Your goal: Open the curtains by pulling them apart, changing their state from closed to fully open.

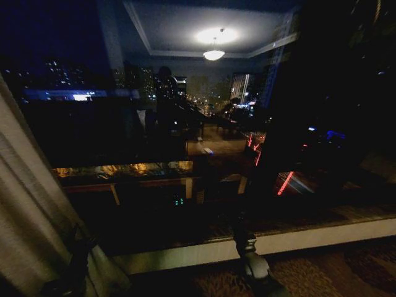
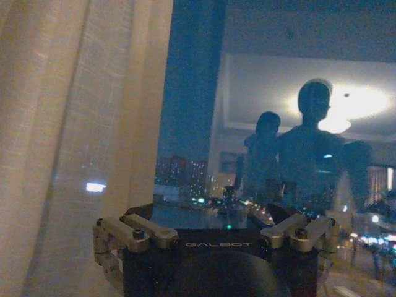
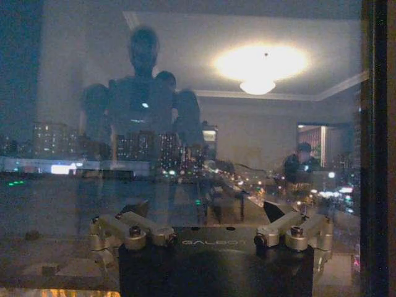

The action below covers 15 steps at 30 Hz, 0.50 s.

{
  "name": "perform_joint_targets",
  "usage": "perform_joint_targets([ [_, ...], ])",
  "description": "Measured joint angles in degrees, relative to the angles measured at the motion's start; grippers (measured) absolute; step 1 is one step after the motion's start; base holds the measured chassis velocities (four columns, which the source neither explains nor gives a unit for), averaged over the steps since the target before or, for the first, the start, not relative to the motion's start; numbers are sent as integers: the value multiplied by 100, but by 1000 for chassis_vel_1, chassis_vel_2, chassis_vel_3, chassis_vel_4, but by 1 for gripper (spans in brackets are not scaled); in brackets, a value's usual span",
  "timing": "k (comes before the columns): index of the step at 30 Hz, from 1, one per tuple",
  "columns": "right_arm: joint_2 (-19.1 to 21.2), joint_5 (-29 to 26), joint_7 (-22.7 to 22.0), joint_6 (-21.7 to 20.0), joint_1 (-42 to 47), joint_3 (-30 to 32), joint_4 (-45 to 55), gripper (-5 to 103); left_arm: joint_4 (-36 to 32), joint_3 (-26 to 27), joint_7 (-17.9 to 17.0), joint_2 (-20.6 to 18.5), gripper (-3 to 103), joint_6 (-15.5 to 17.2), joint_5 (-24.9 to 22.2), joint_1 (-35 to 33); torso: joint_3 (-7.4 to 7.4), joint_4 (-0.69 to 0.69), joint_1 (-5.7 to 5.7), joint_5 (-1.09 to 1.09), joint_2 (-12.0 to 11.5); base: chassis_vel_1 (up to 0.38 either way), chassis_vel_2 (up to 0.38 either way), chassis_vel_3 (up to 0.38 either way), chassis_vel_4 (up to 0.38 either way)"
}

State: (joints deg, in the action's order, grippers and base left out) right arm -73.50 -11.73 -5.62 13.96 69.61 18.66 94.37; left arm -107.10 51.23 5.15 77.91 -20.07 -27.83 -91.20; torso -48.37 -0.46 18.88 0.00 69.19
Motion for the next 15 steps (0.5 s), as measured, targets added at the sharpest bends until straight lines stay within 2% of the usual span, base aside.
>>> perform_joint_targets([
  [8, 0, 0, 0, 0, 0, -1, 0, 100, 0, -3, -3, -1, 100, 0, 3, 1, 0, 0, 0, 0, 0, -56, -55, 70, 69],
  [15, 0, 0, 0, 0, 0, 0, 0, 100, 0, -6, -5, -1, 100, 0, 7, 1, -1, 0, 1, 0, 0, -183, -201, 199, 173],
])
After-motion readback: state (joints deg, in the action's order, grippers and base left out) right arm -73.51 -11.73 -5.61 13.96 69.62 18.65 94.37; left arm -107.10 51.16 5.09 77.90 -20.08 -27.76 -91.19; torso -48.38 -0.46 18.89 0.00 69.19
